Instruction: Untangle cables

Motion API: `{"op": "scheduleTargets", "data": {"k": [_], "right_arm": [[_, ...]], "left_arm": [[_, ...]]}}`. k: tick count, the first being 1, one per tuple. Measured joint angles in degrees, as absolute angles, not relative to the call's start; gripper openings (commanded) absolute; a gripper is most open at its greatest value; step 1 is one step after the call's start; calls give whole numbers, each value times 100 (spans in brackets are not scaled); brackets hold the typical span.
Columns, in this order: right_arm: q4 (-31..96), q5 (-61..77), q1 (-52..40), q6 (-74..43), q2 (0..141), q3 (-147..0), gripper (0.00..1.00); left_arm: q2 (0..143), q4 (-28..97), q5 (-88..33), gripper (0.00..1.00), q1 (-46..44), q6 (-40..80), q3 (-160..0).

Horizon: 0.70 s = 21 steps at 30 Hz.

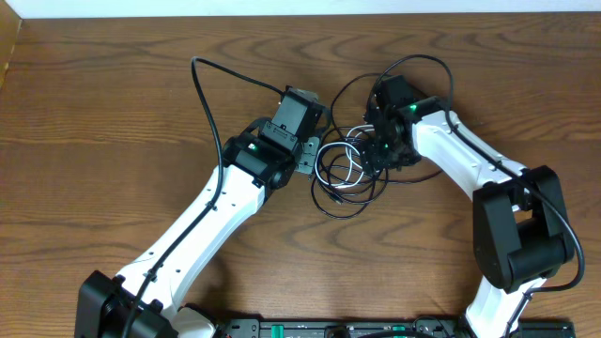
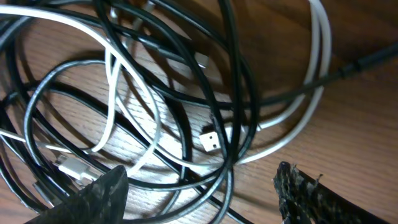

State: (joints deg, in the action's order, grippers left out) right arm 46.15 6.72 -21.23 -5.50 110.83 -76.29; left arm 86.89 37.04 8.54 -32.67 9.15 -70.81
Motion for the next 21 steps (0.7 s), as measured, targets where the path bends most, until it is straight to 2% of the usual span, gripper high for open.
{"op": "scheduleTargets", "data": {"k": [9, 14, 15, 16, 17, 19, 21], "right_arm": [[4014, 687, -2285, -668, 11083, -7258, 71], [3931, 685, -2285, -760, 11083, -7059, 62], [3922, 683, -2285, -773, 11083, -7052, 55], [3911, 681, -2285, -779, 11083, -7048, 40], [3909, 685, -2283, -814, 11083, -7043, 31], [3913, 674, -2283, -860, 11083, -7041, 1], [3927, 679, -2283, -882, 11083, -7043, 1]], "left_arm": [[8689, 3699, 893, 60, -3267, 915, -7081], [8689, 3699, 895, 60, -3267, 915, -7081], [8689, 3697, 895, 60, -3267, 915, -7081], [8689, 3697, 895, 60, -3267, 915, -7081], [8689, 3699, 895, 60, -3267, 915, -7081], [8689, 3699, 895, 60, -3267, 915, -7081], [8689, 3697, 897, 60, -3267, 915, -7081]]}}
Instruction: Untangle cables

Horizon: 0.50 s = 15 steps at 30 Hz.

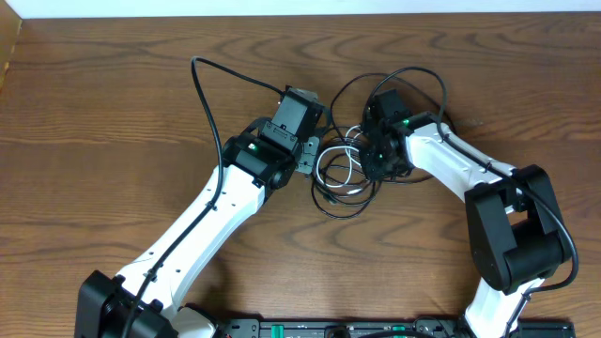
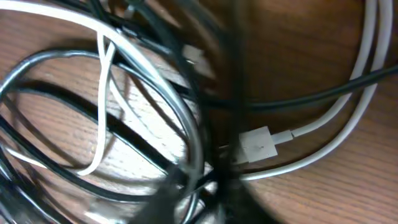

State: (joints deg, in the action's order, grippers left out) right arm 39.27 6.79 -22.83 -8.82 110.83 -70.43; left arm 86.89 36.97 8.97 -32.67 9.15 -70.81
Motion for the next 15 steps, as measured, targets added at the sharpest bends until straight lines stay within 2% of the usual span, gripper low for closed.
{"op": "scheduleTargets", "data": {"k": [7, 12, 15], "right_arm": [[5118, 705, -2257, -858, 11085, -8001, 1], [6637, 598, -2235, -438, 11069, -10541, 1], [7006, 351, -2231, -303, 11089, -11808, 1]], "left_arm": [[8689, 3697, 895, 60, -3267, 915, -7081], [8689, 3697, 880, 60, -3267, 915, -7081], [8691, 3706, 779, 60, -3267, 915, -7081]]}}
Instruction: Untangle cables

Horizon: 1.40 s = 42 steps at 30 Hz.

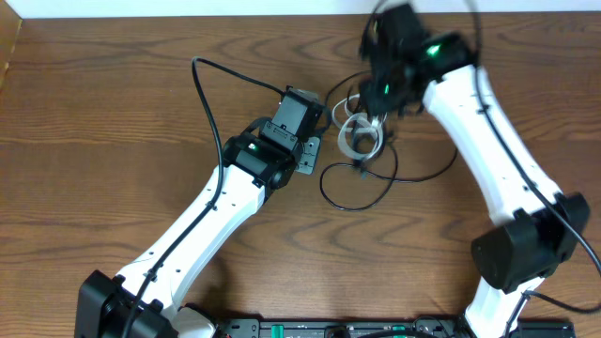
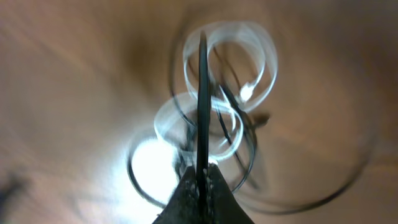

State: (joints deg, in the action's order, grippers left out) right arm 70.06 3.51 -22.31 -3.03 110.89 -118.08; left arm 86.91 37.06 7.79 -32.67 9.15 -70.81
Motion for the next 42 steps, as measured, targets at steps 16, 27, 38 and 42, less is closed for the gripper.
{"op": "scheduleTargets", "data": {"k": [16, 27, 38, 42], "right_arm": [[7686, 333, -2016, 25, 10949, -15216, 1], [7929, 456, -2016, 67, 10956, -15216, 1], [8189, 1007, -2016, 69, 10772, -15216, 1], [8361, 1201, -2016, 73, 10451, -15216, 1]], "left_arm": [[8691, 2840, -338, 61, -3267, 915, -7078], [8691, 1166, -832, 61, -3267, 478, -7081], [9358, 84, -873, 59, -3267, -462, -7081], [9697, -436, -910, 7, -3267, -526, -7081]]}}
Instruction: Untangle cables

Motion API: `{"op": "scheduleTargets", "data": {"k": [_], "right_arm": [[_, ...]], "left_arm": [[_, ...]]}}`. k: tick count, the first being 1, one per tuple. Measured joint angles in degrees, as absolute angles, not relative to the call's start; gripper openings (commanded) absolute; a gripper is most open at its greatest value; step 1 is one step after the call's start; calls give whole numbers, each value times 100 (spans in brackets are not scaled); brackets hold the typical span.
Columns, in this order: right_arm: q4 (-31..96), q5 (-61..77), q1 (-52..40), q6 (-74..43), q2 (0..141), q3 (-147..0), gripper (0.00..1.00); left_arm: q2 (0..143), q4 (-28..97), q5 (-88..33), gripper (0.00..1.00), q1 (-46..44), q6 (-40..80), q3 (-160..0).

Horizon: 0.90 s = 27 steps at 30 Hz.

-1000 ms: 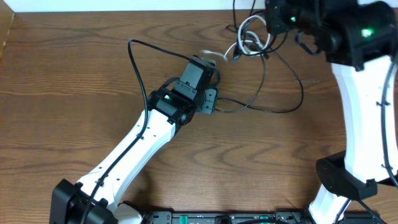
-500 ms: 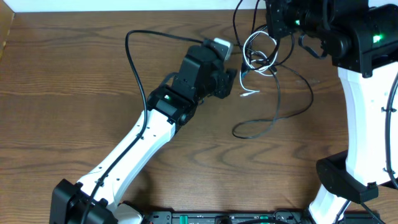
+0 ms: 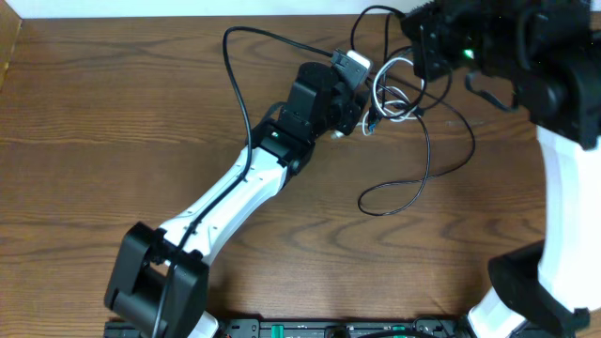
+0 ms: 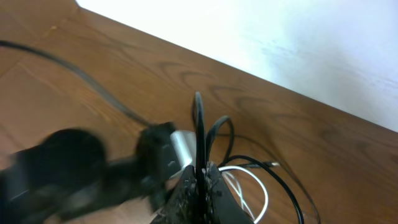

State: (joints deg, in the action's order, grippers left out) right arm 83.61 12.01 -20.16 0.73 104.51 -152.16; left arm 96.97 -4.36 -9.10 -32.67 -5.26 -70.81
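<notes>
A tangle of white and black cables (image 3: pixel 391 94) hangs lifted at the table's far edge. From it a long black cable (image 3: pixel 402 192) trails down in a loop onto the wood. My right gripper (image 4: pixel 199 179) is shut on a black cable that runs straight up between its fingers; in the overhead view the right gripper (image 3: pixel 424 54) is high above the tangle. White loops (image 4: pixel 252 180) dangle just behind it. My left gripper (image 3: pixel 353 92) reaches to the tangle's left side and is blurred in the right wrist view; its jaws do not show clearly.
The wooden table (image 3: pixel 113 141) stretches left and toward the front. A white wall (image 4: pixel 280 37) borders its far edge right behind the cables. The left arm's own black lead (image 3: pixel 246 38) arcs above its forearm.
My right gripper, still shut on the black cable, has risen higher and further right, pulling the tangle up. My left gripper has moved from the table's middle up to the tangle's left side.
First my right gripper stood open low over the tangle lying mid-table, with the left gripper beside it. It then sat deeper among the cables. Later it was shut on a black cable and lifted. Now the bundle hangs at the far edge with one black loop trailing.
</notes>
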Motion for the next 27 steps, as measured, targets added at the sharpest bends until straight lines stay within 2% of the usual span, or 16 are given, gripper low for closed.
{"op": "scheduleTargets", "data": {"k": [4, 11, 21, 22, 23, 24, 27], "right_arm": [[8484, 1404, -2016, 113, 10092, -15216, 1], [8604, 1271, -2016, 196, 9751, -15220, 1], [8934, -368, -1894, -56, 9749, -15220, 1], [8932, -458, -1863, -84, 9749, -15220, 1], [8934, -523, -1850, -97, 9749, -15220, 1], [8932, -589, -1848, -108, 9749, -15220, 1], [8932, -600, -1850, -113, 9749, -15220, 1]], "left_arm": [[9856, -854, -919, 7, -3267, -587, -7081], [9861, -895, -674, 7, -3212, -475, -7081], [9861, -298, 130, 7, -2377, 521, -7081], [9861, -294, 36, 9, -2283, 600, -7081], [9861, -298, -110, 15, -2198, 644, -7081], [9861, -303, -338, 25, -2117, 705, -7081], [9861, -370, -1273, 46, -2003, 779, -7081]]}}
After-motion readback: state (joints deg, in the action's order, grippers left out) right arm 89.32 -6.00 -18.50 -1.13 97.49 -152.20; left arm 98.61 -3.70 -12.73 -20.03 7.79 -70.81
